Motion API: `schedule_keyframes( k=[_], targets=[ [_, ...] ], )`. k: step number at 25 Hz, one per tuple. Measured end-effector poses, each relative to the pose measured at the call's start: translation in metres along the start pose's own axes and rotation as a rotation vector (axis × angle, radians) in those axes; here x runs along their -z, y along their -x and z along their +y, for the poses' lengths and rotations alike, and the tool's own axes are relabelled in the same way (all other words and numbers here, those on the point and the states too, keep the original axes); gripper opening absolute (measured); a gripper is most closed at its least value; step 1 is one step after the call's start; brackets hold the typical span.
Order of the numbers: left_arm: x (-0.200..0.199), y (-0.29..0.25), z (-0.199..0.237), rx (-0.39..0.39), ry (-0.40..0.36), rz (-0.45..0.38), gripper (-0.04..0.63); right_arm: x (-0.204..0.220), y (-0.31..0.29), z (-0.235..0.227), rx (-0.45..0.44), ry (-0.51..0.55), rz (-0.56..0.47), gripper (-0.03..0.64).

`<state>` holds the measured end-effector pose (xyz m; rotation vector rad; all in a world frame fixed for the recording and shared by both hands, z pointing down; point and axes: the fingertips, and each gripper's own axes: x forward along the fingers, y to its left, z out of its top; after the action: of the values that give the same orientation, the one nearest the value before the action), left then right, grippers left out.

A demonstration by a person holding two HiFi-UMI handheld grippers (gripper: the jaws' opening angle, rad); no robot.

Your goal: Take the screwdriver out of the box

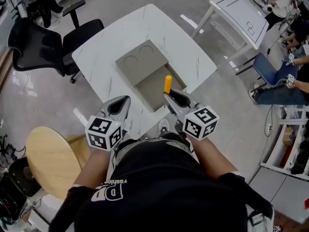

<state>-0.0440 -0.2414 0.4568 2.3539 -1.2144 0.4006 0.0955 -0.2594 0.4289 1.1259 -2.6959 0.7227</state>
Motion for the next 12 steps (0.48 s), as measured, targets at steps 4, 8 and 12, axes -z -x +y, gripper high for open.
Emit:
schedule_keyframes(
  k=[4,8,12],
  targets=[
    [-0.002,0.0,-0.006,0.018,-0.011,-0.003,0.058,0.0,0.007,0.002,-0.003,-0.002,-0.026,0.077],
    [-0.003,0.001,-0.012,0.031,-0.018,-0.007,0.058,-0.001,0.013,0.005,-0.013,0.002,-0.044,0.077],
    [-0.004,0.003,-0.012,0.037,-0.028,-0.009,0.058,-0.001,0.014,0.006,-0.006,0.003,-0.057,0.077]
  ],
)
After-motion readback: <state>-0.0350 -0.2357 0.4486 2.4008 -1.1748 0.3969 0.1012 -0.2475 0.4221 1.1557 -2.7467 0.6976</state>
